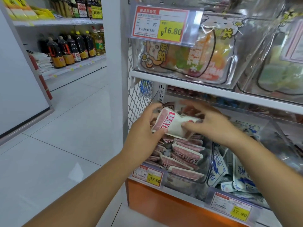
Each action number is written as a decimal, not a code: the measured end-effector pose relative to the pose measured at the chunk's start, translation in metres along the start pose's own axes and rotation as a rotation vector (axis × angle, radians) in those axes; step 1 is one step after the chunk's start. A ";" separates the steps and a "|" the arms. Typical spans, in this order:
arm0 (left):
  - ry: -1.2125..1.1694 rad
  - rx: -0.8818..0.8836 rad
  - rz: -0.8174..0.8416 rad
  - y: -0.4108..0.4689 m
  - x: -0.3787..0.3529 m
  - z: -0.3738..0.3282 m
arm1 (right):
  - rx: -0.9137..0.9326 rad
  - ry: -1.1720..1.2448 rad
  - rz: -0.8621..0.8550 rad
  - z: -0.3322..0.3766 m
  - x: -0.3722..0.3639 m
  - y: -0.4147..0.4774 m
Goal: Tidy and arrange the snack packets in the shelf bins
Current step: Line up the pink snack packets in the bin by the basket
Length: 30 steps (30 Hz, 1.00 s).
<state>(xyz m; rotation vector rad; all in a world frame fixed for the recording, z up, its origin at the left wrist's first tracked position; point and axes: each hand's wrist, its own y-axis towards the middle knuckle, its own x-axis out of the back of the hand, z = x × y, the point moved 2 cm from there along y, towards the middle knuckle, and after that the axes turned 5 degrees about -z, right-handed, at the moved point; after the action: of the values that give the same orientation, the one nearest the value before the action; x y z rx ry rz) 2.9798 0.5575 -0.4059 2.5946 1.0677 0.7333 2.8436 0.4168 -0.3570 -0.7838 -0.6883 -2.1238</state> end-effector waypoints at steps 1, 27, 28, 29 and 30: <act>0.017 -0.032 0.001 0.000 0.001 -0.002 | 0.021 -0.046 0.058 0.008 -0.001 -0.002; 0.804 -0.568 0.391 -0.025 0.031 0.017 | -0.113 -0.104 0.037 0.004 -0.045 0.026; 0.811 -0.578 0.383 -0.025 0.031 0.017 | -0.139 -0.089 0.043 0.003 -0.045 0.027; 0.818 -0.591 0.368 -0.025 0.030 0.018 | -0.156 -0.076 0.045 0.003 -0.046 0.027; 0.821 -0.601 0.357 -0.026 0.029 0.018 | -0.156 -0.075 0.044 0.003 -0.046 0.028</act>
<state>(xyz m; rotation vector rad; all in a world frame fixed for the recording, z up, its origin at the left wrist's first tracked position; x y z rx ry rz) 2.9914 0.5956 -0.4210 1.9624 0.3919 1.9519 2.8909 0.4248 -0.3818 -0.9591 -0.5434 -2.1356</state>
